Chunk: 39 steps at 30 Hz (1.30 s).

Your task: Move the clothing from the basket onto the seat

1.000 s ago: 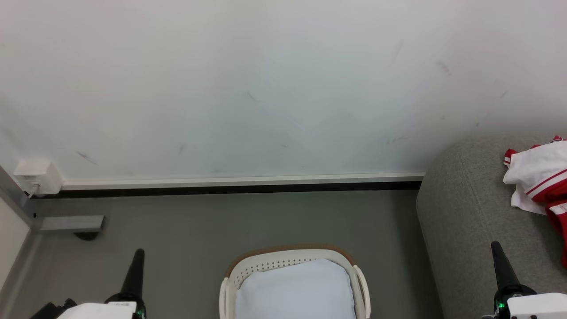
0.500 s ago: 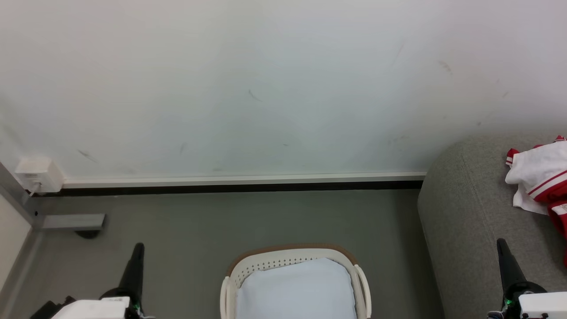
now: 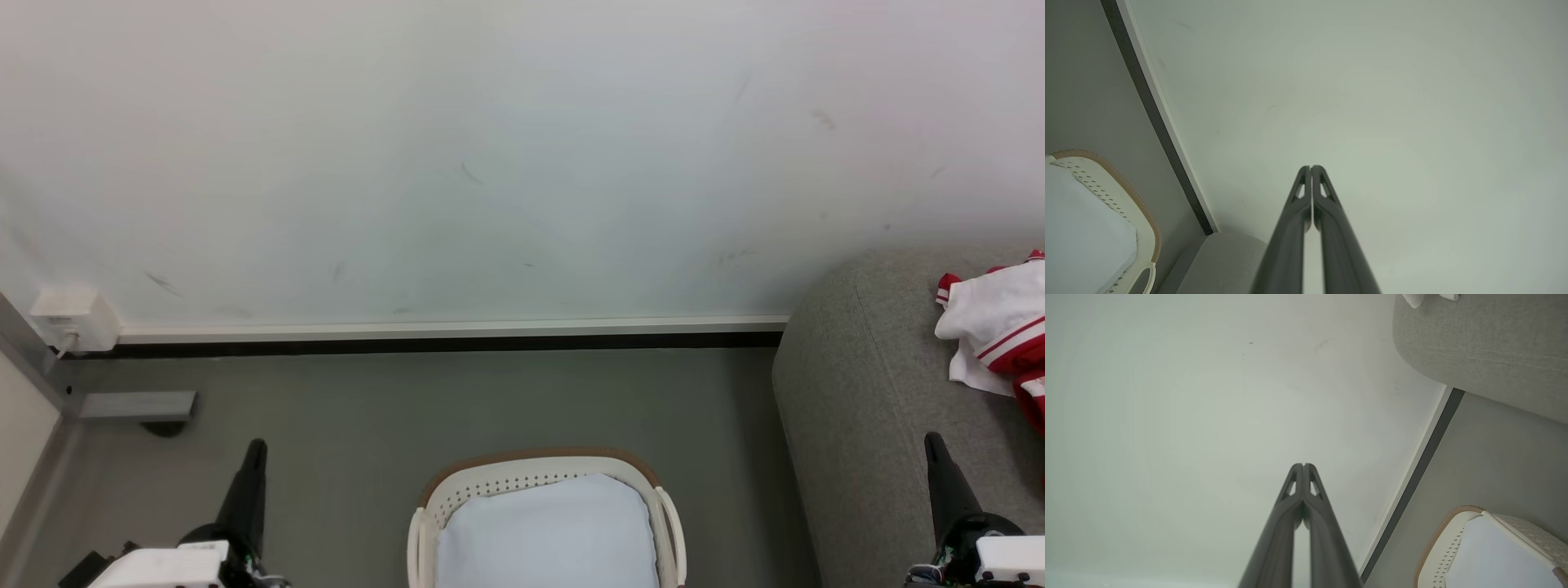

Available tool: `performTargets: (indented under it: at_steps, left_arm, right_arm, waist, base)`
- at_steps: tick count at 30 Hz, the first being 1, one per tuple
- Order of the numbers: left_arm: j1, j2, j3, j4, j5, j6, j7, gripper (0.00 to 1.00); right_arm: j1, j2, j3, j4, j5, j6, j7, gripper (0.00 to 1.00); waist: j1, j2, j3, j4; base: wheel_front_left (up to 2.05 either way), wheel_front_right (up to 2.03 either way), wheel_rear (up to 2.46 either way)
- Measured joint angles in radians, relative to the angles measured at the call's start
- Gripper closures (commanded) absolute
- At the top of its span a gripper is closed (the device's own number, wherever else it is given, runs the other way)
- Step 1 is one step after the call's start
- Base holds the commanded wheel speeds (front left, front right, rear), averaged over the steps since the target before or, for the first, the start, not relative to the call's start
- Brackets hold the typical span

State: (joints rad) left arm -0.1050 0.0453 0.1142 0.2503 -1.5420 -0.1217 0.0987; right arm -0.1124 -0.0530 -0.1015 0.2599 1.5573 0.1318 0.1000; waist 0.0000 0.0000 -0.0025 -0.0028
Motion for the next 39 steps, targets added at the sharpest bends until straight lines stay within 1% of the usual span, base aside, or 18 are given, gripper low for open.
performTargets:
  at_steps: [10, 39]
  left_arm:
    - [-0.007, 0.001, 0.001, -0.005, -0.062, -0.001, 0.016, 1.00]
    - [-0.008, 0.001, 0.002, -0.005, -0.063, -0.001, 0.016, 1.00]
  right_arm:
    - [-0.003, 0.002, -0.014, -0.006, 0.052, 0.000, 0.015, 1.00]
    - [-0.003, 0.003, -0.015, -0.006, 0.054, 0.000, 0.015, 1.00]
  waist:
    - [0.0000, 0.0000, 0.002, 0.003]
    - [0.0000, 0.0000, 0.002, 0.003]
  base:
    - [0.00, 0.00, 0.00]
    - [0.00, 0.00, 0.00]
